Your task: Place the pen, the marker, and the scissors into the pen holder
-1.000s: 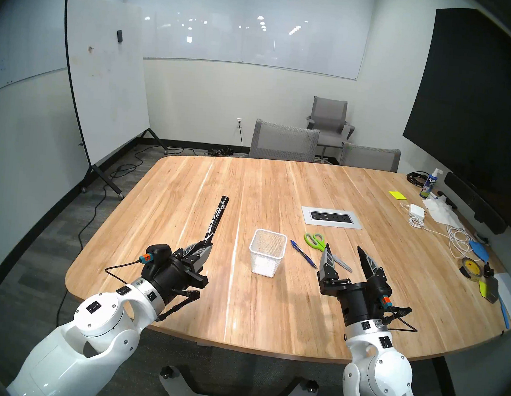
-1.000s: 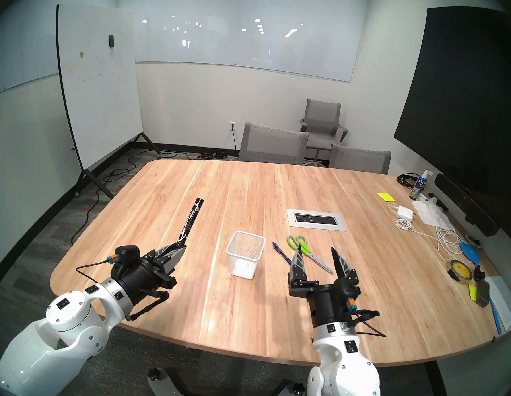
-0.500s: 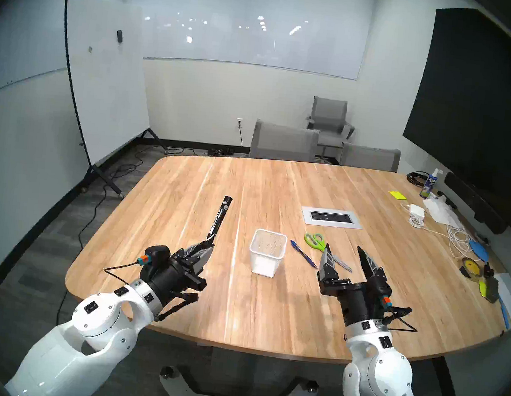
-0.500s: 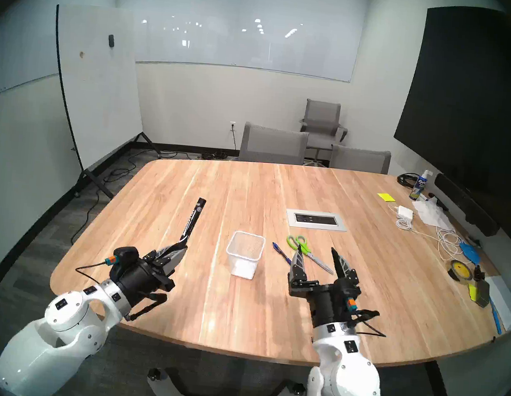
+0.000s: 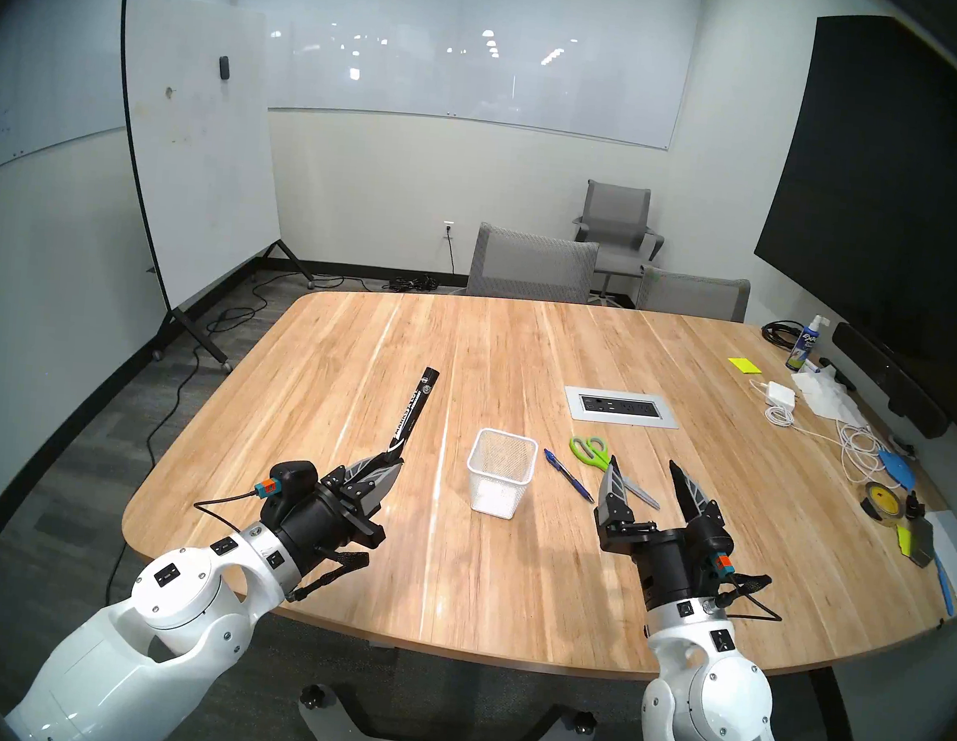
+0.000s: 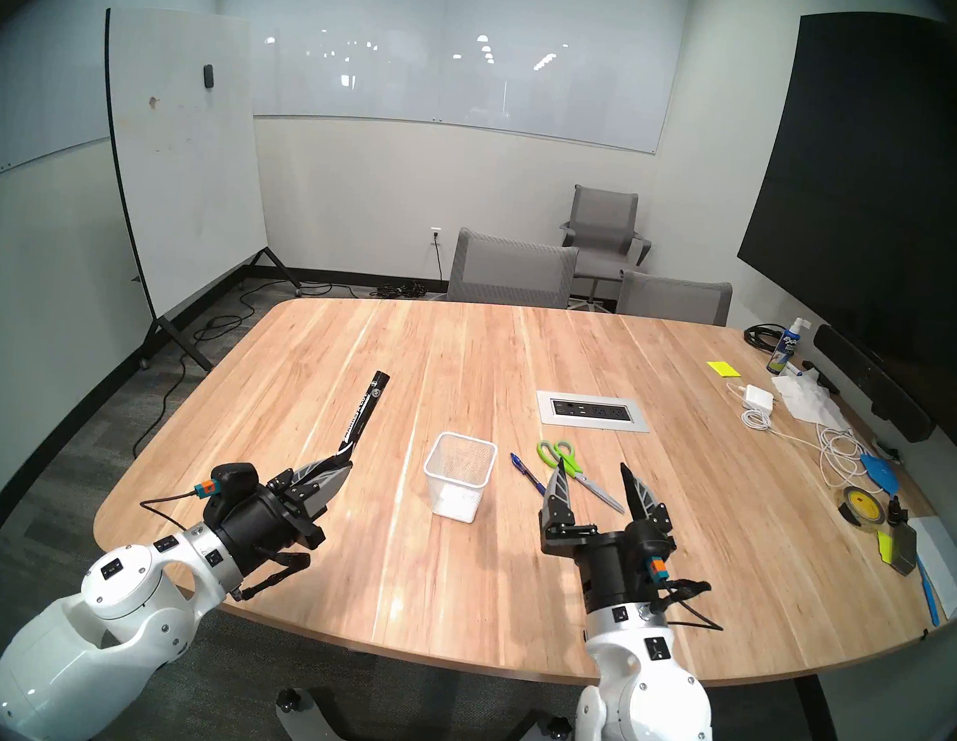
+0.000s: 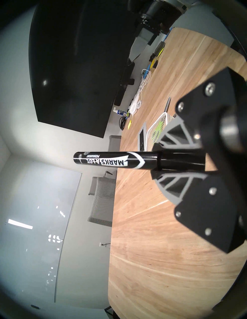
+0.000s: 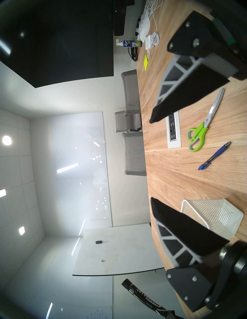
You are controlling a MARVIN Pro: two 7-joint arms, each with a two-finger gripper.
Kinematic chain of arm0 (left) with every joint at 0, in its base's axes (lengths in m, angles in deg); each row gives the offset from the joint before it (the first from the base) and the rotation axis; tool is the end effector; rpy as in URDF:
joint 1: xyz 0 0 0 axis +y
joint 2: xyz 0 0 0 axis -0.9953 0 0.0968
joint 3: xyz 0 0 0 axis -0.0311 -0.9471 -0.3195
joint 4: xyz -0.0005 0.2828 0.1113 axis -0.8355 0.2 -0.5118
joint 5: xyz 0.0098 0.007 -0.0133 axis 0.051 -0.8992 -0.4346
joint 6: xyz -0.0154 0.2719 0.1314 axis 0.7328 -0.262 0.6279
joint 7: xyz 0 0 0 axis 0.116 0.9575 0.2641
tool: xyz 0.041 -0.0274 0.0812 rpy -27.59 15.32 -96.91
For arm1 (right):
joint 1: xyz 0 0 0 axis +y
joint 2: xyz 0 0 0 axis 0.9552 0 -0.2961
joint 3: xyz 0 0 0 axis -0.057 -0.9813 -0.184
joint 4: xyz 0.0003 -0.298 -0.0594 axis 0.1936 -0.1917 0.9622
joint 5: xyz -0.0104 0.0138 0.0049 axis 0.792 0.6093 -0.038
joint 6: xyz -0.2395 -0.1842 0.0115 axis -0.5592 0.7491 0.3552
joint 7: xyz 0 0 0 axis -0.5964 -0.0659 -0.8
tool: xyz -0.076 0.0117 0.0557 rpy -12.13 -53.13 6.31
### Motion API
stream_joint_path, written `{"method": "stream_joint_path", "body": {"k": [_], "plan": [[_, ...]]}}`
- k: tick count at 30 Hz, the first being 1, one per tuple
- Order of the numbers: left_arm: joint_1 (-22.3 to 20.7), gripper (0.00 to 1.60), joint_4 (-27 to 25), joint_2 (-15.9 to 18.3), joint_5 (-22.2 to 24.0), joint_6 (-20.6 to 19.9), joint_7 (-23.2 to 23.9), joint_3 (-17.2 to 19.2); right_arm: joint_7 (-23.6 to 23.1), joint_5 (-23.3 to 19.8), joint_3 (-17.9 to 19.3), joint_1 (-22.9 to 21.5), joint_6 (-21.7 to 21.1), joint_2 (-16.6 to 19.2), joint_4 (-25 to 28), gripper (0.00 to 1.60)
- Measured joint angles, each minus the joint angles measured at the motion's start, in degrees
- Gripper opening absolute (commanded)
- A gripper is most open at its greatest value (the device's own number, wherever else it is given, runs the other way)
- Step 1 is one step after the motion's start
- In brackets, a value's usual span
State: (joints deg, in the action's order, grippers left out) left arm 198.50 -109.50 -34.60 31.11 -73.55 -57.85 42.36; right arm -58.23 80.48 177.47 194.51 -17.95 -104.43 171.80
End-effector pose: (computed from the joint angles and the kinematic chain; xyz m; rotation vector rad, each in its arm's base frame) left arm 0.2752 0.0171 -0.2737 1.8817 -0.3376 1.7499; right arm 0.2501 0.0004 -0.2698 -1.9302 -0.0114 -2.3376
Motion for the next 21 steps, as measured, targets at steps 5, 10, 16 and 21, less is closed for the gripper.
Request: {"method": "stream_joint_path", "body": {"k": [5,10,16,21], "plan": [[-0.6,0.0,0.0,0.3,-0.7,-0.1,0.5,-0.3,0.0,0.0,0.0,0.0,0.0,0.0,0.0,1.6],[-1.9,0.0,0.4,0.4,-1.1,-0.7,0.9,-1.1,0.0,0.0,0.0,0.0,0.0,0.0,0.0,1.6],[-3.2,0.0,0.5,0.0,-1.5,-2.0,0.9,-2.6,0.0,0.0,0.0,0.0,0.0,0.0,0.0,1.6],[-3.8,0.0,0.5,-0.3,-1.8,-2.7,0.9,-3.2,0.0,0.0,0.0,0.0,0.0,0.0,0.0,1.6]]}}
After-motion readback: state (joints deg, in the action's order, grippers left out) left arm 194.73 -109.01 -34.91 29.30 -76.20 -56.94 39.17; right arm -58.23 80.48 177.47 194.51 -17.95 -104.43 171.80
